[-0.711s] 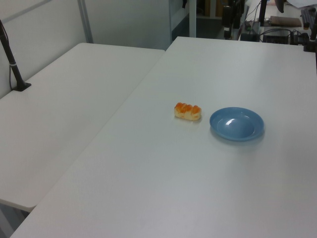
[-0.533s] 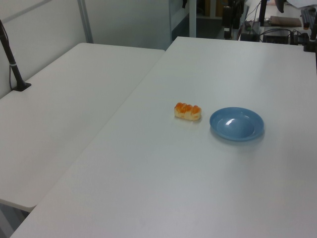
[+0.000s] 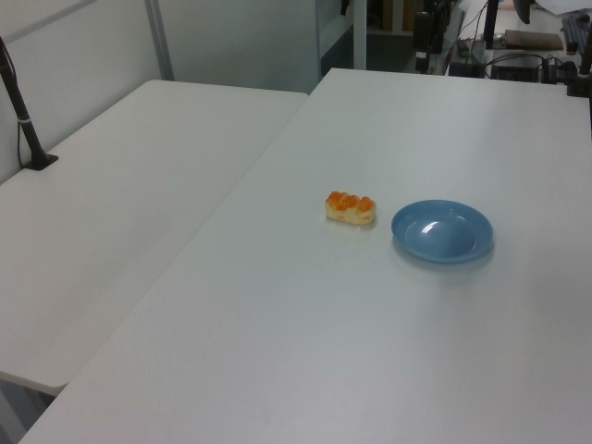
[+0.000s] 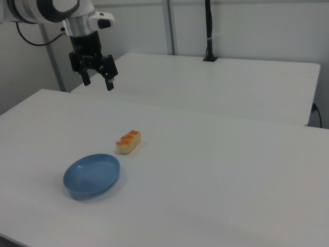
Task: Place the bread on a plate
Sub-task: 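Move the open gripper over the orange-topped bread roll and lower it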
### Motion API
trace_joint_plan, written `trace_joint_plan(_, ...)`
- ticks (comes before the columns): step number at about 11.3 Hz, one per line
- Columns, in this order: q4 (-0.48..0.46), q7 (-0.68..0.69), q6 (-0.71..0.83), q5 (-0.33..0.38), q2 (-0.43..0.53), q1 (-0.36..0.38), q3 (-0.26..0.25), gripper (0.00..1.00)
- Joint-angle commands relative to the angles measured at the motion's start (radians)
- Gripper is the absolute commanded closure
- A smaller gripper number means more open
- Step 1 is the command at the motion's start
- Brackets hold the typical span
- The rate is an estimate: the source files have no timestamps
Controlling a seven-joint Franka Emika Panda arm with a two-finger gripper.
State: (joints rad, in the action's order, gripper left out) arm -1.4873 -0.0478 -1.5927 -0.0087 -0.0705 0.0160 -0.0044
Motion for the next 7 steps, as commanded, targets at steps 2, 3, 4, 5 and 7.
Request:
trace_joint_plan(2,-0.027,0.02,-0.071,-0.014,-0.012,0.004,-0.006,0.0)
trace_joint_plan(3,-0.025,0.019,-0.076,-0.016,-0.034,0.007,-0.006,0.0)
trace_joint_plan(4,-0.024,0.019,-0.093,-0.014,-0.052,0.008,-0.008,0.0)
trace_joint_plan(5,-0.025,0.017,-0.122,-0.013,-0.061,0.018,-0.006,0.0)
trace_joint_plan(7,-0.024,0.017,-0.148,-0.007,-0.11,0.028,-0.008,0.0)
